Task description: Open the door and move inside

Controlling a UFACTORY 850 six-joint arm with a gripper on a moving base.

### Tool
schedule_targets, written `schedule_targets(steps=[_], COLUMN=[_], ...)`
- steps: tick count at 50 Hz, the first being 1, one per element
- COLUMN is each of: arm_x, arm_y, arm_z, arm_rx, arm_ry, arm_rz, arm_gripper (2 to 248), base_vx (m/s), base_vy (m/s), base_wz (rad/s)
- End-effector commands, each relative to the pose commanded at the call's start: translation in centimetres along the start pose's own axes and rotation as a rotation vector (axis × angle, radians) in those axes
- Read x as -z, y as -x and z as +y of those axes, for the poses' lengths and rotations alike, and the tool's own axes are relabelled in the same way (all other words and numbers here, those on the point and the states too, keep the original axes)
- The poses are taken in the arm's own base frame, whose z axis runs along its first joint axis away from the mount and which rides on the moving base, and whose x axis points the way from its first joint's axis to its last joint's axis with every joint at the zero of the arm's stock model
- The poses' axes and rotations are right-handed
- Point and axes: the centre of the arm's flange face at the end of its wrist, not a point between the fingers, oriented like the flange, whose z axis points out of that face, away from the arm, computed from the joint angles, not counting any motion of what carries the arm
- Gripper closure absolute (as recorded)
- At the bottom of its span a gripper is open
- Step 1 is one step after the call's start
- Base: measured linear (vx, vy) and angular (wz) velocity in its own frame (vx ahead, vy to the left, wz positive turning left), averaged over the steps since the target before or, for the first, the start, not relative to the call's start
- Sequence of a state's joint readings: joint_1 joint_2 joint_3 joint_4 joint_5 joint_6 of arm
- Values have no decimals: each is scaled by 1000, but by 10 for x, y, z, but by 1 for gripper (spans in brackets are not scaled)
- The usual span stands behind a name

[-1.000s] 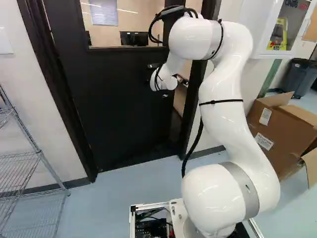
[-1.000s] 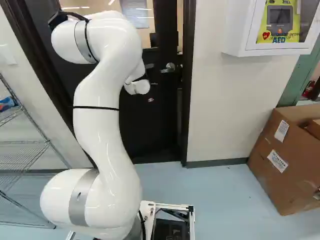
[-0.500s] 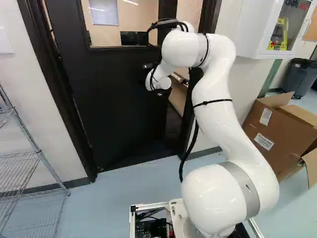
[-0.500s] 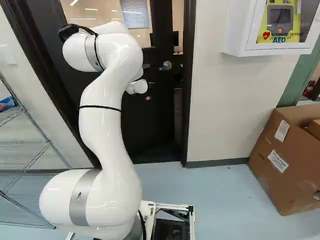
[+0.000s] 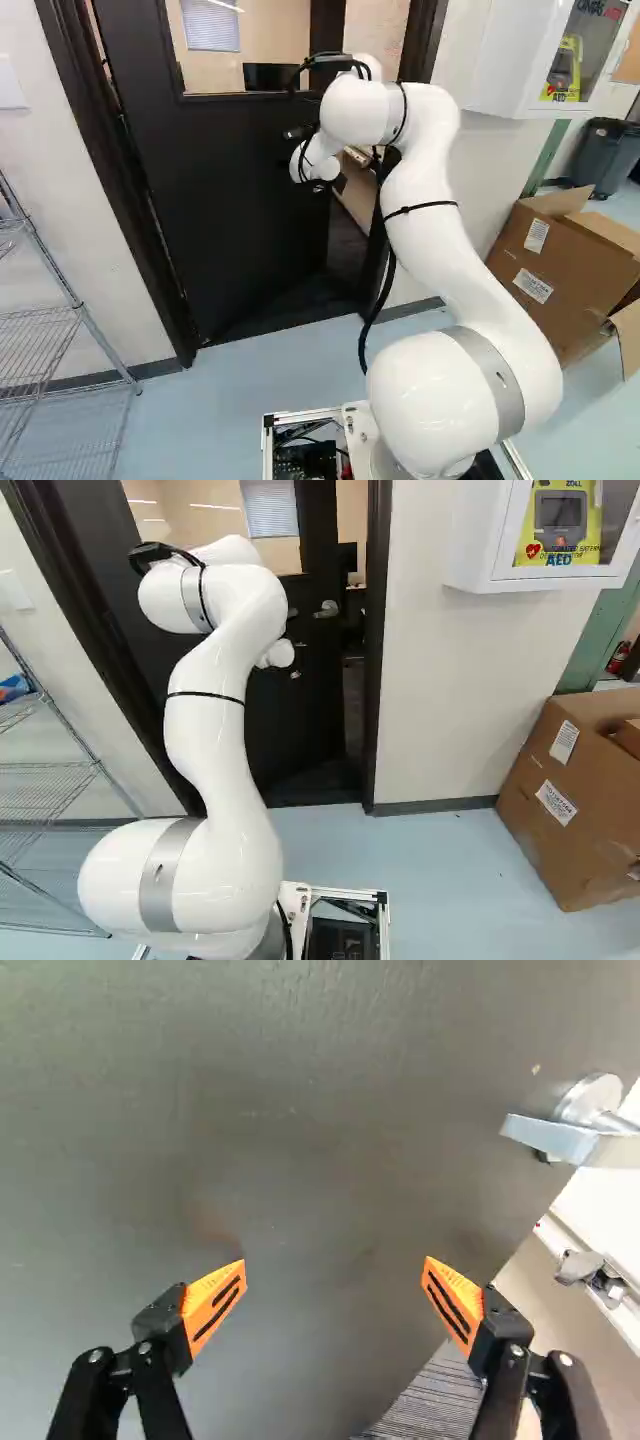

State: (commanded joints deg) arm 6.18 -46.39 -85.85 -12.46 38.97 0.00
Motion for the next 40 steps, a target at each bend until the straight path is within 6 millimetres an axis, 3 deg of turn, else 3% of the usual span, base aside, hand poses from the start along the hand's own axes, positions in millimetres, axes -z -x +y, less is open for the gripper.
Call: schedule_targets(steps=[40], arm_x=[81], arm_y=[1], arm_z=[-3], arm_rx=[-13], arm_ry=[-1], arm_rz=[-75], arm_gripper=[3], base_vx=[0], base_vy=[0], base_wz=[0])
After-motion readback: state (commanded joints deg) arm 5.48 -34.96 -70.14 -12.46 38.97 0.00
